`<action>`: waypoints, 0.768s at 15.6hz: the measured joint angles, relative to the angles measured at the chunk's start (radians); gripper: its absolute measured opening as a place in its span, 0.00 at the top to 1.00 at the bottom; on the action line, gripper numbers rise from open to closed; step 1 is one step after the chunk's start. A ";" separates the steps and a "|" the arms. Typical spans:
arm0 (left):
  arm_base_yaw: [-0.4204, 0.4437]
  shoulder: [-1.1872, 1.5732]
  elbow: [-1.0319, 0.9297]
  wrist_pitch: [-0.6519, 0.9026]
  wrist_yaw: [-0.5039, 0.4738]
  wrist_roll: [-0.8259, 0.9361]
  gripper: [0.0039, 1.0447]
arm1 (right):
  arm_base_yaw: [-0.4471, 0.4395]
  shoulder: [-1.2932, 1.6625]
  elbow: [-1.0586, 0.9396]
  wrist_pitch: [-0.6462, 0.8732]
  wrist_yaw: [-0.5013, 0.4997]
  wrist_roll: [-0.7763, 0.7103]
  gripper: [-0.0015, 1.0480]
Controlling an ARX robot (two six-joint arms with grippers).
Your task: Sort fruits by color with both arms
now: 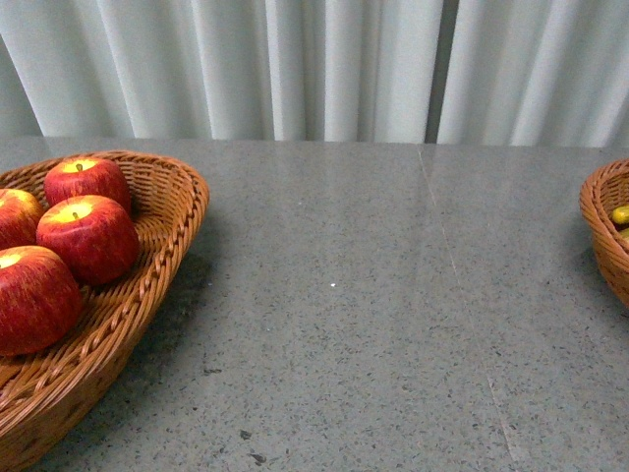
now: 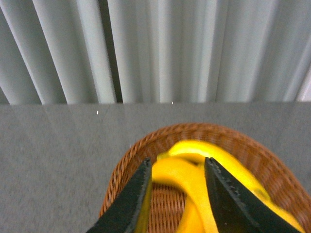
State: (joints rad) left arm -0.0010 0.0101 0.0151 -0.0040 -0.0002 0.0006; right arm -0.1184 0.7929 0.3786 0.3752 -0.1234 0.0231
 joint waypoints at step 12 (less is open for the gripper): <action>0.000 0.000 0.000 0.000 0.000 0.000 0.06 | 0.118 -0.601 -0.315 -0.253 0.124 -0.020 0.98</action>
State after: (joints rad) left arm -0.0010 0.0101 0.0151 -0.0036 -0.0006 0.0006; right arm -0.0002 0.1921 0.0635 0.1226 0.0006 0.0032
